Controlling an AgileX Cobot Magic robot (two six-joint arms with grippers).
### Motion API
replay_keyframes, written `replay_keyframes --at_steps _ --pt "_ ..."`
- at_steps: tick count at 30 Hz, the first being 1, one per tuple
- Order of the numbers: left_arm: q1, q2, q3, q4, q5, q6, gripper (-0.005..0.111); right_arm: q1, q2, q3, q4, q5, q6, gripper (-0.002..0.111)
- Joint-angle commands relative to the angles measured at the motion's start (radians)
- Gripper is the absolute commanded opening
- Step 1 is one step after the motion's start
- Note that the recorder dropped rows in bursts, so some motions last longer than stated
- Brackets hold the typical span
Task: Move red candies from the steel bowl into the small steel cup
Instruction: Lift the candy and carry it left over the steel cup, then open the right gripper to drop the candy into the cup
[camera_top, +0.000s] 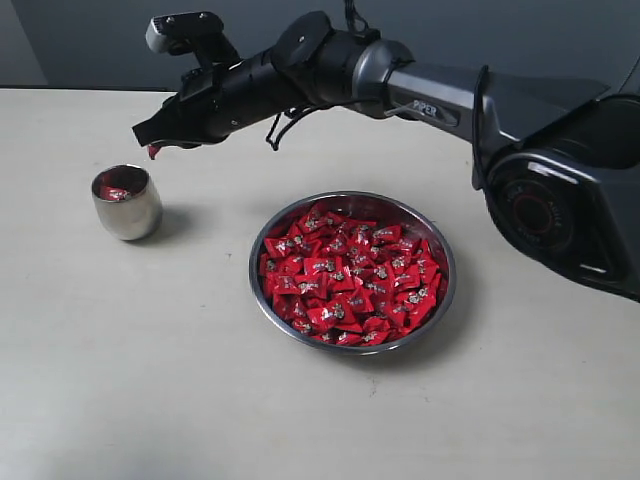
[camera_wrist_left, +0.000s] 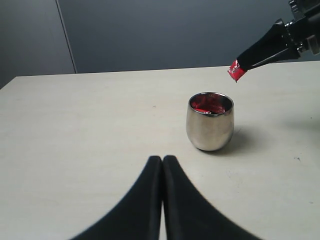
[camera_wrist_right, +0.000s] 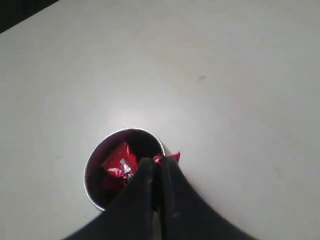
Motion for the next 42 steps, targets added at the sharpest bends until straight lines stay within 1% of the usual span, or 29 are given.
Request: replay_keyframes --at_steps 1,7,10,22,42 --pt "0.001 -0.004 0.004 -0.002 -0.002 -0.002 0.0 0.01 0.023 -0.05 0.036 0.019 -0.032 -0.001" --pt "0.001 -0.004 0.004 -0.002 -0.002 -0.002 0.0 0.054 0.05 -0.052 0.043 0.008 -0.082 -0.001" --pt "0.001 -0.004 0.004 -0.002 -0.002 -0.002 0.0 0.056 0.066 -0.052 0.045 0.01 -0.123 -0.001" --pt "0.001 -0.004 0.004 -0.002 -0.002 -0.002 0.0 0.068 0.067 -0.052 0.045 -0.078 -0.127 -0.001" --pt "0.001 -0.004 0.004 -0.002 -0.002 -0.002 0.0 0.077 0.067 -0.052 0.02 -0.045 -0.12 -0.001"
